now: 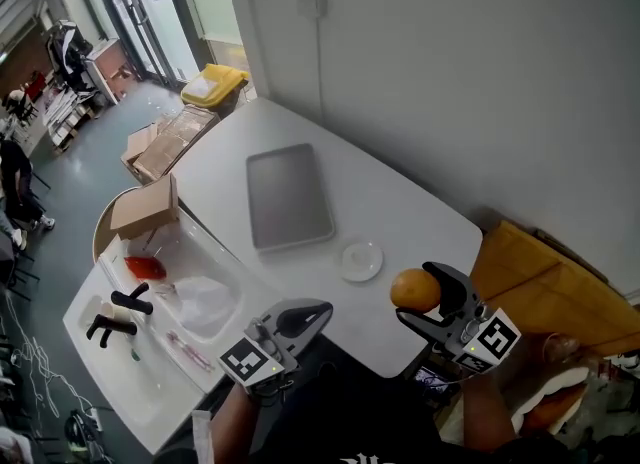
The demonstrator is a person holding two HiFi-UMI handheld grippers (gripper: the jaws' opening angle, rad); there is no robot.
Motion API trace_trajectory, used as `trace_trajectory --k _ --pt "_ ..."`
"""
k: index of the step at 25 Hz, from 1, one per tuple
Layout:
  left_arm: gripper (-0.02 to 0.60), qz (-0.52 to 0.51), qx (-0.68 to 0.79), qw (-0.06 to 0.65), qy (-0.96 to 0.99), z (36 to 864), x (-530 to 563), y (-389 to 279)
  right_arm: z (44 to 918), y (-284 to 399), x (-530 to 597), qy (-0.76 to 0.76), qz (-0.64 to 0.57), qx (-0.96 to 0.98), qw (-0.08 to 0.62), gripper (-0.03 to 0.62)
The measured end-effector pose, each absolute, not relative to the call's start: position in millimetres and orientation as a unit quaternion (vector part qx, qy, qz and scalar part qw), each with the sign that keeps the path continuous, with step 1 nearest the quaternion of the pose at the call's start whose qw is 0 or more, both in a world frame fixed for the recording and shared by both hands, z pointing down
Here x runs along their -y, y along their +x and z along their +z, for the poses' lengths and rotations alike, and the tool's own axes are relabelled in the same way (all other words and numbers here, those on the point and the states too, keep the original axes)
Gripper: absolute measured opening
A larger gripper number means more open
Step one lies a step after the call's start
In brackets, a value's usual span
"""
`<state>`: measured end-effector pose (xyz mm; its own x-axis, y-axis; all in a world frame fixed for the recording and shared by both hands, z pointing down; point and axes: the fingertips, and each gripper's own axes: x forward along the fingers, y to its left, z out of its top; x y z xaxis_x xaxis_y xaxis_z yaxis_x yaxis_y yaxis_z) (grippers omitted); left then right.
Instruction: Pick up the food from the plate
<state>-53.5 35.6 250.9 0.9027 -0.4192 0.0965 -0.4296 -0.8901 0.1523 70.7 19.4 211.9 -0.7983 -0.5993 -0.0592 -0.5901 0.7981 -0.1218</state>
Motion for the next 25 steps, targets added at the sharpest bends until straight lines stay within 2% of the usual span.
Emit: trace_trajectory --k 9,18,25 --pt "0.008 0.007 0.186 0.082 0.979 262.1 -88.5 -83.0 234.2 22.2 -79.7 -0.328 -0.049 -0.943 0.016 0.351" --pt "0.008 0.015 0.170 0.073 0.983 239.2 -116.5 -65.4 228.1 42.3 -112.4 -0.347 -0.053 -0.936 -0.009 0.351" --pt "0.008 0.030 0.168 0.055 0.984 227.7 -131.0 -37.5 217.2 64.4 -116.8 -0.338 -0.059 -0.939 0.021 0.350"
